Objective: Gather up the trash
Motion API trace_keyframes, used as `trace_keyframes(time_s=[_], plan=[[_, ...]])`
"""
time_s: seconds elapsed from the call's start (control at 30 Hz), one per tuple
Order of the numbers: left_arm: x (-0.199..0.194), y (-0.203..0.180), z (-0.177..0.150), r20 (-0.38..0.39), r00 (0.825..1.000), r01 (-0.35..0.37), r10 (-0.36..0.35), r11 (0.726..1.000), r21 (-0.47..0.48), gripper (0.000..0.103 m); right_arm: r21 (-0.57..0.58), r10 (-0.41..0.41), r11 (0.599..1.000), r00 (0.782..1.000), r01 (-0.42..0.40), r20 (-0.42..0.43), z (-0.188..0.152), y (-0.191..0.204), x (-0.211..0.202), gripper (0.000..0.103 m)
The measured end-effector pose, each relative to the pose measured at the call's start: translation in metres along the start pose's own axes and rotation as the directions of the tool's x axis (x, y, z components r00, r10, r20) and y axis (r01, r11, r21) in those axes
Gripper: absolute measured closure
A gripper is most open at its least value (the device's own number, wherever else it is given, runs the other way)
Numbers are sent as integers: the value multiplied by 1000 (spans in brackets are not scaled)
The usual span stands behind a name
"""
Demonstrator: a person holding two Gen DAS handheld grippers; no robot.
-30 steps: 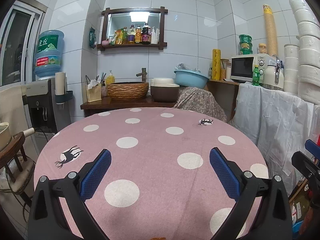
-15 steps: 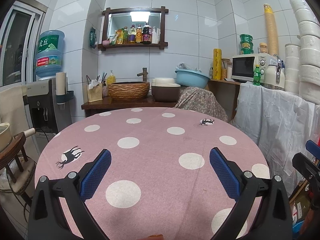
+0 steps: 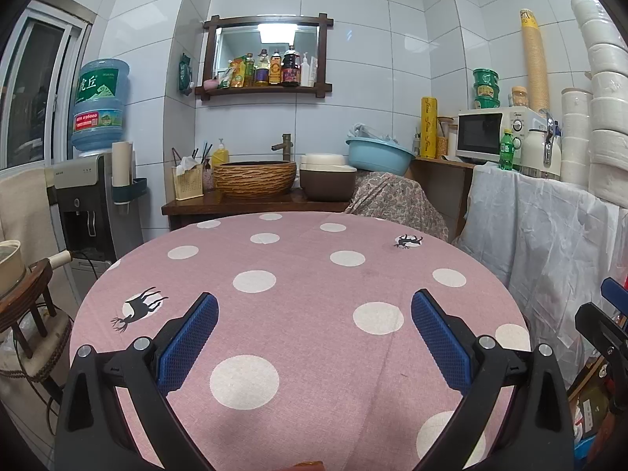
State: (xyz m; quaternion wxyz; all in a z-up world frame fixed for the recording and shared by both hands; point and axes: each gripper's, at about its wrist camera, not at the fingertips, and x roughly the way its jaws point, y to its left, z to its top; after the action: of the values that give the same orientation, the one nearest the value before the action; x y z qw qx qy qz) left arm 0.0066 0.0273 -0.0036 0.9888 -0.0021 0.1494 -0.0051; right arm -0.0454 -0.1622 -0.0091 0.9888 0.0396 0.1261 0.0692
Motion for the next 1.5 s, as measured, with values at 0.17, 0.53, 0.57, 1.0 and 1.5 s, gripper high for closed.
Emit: trace_keyframes(time_s=[0.17, 0.53, 0.57, 1.0, 1.5], plan=[[-1, -1, 1, 3, 1000, -4, 4, 1000, 0, 5, -1, 1, 1000, 1000, -1, 0, 0, 0, 0, 6], [-2, 0, 3, 1, 1000, -7, 7, 1000, -2, 5, 0, 0, 1000, 1000, 0, -1, 0, 1, 0, 6], [-2, 0, 3, 1, 1000, -8, 8, 1000, -2, 5, 0, -1, 1000, 1000, 1, -1, 0, 0, 0, 6], [-2, 1, 5, 5, 1000, 1, -1, 1000, -6, 5, -6, -2, 1000, 1000, 2, 1, 0, 2, 2, 6], [-3, -3, 7, 9, 1000, -19, 19, 1000, -3, 5, -2, 0, 1000, 1000, 0, 5, 2, 3, 1, 6]])
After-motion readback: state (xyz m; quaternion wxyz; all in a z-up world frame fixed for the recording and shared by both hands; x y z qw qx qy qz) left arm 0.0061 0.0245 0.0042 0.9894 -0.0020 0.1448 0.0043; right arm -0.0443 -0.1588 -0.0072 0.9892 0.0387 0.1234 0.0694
